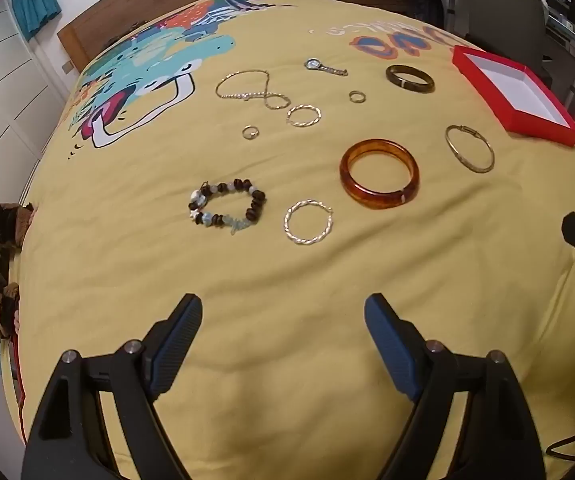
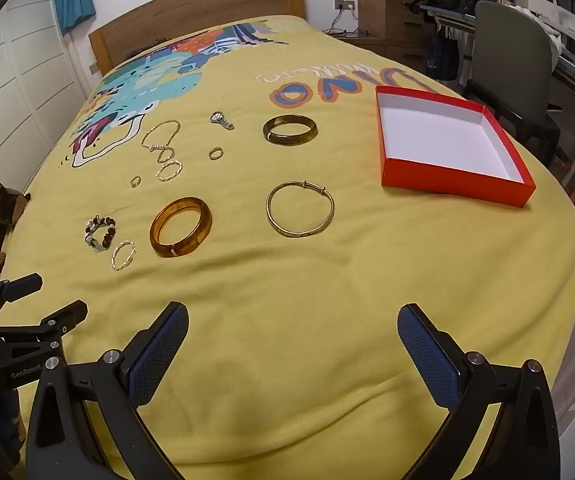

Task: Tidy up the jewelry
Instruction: 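Move both grippers toward the twisted silver hoop and the gold bangle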

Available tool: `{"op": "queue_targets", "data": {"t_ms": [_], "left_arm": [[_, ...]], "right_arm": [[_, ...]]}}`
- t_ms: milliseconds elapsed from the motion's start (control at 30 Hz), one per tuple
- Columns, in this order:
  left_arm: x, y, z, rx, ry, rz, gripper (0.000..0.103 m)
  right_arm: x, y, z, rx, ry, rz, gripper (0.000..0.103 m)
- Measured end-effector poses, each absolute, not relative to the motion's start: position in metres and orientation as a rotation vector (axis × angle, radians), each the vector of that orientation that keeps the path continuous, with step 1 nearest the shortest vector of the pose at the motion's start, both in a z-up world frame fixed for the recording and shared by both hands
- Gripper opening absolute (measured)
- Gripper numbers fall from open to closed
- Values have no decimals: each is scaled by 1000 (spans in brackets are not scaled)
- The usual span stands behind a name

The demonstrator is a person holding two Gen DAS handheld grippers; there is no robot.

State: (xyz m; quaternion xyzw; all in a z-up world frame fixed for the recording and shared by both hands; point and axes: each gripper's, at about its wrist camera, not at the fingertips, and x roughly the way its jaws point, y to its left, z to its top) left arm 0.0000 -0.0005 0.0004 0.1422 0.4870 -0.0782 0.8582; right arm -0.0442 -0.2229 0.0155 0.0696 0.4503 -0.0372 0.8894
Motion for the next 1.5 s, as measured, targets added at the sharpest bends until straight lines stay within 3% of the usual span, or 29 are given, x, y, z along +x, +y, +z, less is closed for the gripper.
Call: {"op": "queue_targets", "data": {"t_ms": [967,1500], "left_arm": [[10,2,-8,263,1112,-188,83],[41,16,-17,127,1167,-155,81]], "right_arm": [[-41,-226,6,186,957,-26,102],[-16,-239,-12,208,985,48,88]]}}
